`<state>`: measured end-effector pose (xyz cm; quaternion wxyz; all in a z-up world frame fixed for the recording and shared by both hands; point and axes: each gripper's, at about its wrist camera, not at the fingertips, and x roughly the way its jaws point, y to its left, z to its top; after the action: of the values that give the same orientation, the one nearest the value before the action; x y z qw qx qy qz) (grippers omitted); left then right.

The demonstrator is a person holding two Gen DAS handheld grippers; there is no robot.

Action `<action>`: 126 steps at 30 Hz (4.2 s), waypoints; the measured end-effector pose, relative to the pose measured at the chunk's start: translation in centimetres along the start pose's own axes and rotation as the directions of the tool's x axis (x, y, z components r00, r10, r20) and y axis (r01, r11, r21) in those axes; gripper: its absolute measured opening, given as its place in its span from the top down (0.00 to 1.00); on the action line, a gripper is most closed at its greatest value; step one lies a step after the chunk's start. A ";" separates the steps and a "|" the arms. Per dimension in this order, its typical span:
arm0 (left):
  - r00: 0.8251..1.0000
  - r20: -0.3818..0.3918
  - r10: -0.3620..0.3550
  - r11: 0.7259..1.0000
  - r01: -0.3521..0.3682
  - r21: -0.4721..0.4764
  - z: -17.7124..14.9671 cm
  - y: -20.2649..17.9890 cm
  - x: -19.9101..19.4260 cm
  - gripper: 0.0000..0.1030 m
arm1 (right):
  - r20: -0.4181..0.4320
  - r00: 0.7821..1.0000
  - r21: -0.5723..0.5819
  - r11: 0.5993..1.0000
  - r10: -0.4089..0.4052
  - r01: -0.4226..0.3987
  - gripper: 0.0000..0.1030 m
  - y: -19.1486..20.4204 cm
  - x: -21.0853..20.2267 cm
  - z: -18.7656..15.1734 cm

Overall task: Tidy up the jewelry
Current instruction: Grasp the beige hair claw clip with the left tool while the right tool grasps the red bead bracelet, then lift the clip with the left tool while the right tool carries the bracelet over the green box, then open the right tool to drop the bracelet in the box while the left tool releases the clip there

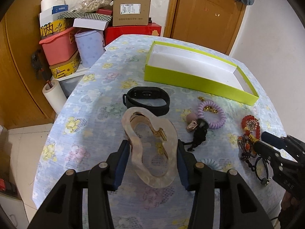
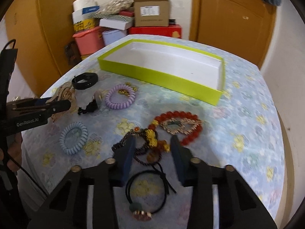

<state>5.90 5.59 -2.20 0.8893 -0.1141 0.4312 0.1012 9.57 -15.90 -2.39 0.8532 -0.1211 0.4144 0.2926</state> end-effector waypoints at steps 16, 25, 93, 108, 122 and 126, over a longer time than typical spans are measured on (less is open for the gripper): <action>1.000 0.006 -0.014 1.000 0.014 -0.005 -0.1 0.4 -0.7 0.53 | 0.011 0.998 -0.042 0.997 0.064 -0.063 0.89 -0.3 -0.9 0.5; 0.999 0.045 -0.026 1.000 0.026 0.010 -0.1 -0.1 -2.9 0.53 | 0.114 0.988 0.036 0.994 0.102 -0.107 0.89 -2.5 -4.8 2.1; 0.994 0.006 -0.106 0.977 0.103 0.187 16.3 -4.9 11.9 0.57 | 0.026 0.999 0.105 0.994 0.028 -0.030 0.89 -12.5 9.3 15.5; 0.995 0.021 -0.102 0.973 0.095 0.209 15.5 -4.6 10.4 0.49 | 0.060 0.998 0.121 0.993 0.010 -0.017 0.63 -12.6 7.1 14.6; 0.990 0.091 -0.110 0.978 0.092 0.189 13.0 -4.1 3.8 0.49 | 0.127 0.992 0.118 0.993 -0.001 -0.014 0.58 -8.8 -0.5 10.7; 0.990 0.095 -0.107 0.978 0.088 0.188 10.9 -3.8 1.8 0.49 | 0.129 0.992 0.098 0.995 -0.002 -0.011 0.58 -7.1 -2.7 8.4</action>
<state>16.16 5.24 3.41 0.9213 -0.0471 0.3852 0.0230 17.83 -18.86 4.72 0.8825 -0.0586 0.3725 0.2812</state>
